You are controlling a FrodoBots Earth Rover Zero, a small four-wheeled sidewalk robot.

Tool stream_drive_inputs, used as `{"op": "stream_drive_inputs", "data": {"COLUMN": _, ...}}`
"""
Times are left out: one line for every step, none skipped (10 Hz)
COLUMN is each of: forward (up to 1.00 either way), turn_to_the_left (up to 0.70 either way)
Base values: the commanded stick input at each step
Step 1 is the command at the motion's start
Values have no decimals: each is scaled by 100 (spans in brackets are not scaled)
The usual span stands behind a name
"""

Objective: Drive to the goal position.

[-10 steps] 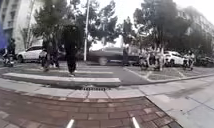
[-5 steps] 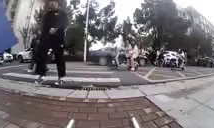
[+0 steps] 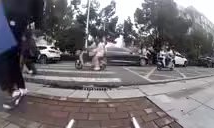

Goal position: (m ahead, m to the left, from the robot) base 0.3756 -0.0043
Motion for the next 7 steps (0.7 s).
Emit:
{"op": "stream_drive_inputs", "data": {"forward": 0, "turn_to_the_left": 70}}
{"op": "stream_drive_inputs", "data": {"forward": 0, "turn_to_the_left": 70}}
{"op": "stream_drive_inputs", "data": {"forward": 0, "turn_to_the_left": 70}}
{"op": "stream_drive_inputs", "data": {"forward": 0, "turn_to_the_left": 70}}
{"op": "stream_drive_inputs", "data": {"forward": 0, "turn_to_the_left": 70}}
{"op": "stream_drive_inputs", "data": {"forward": 0, "turn_to_the_left": 70}}
{"op": "stream_drive_inputs", "data": {"forward": 0, "turn_to_the_left": 70}}
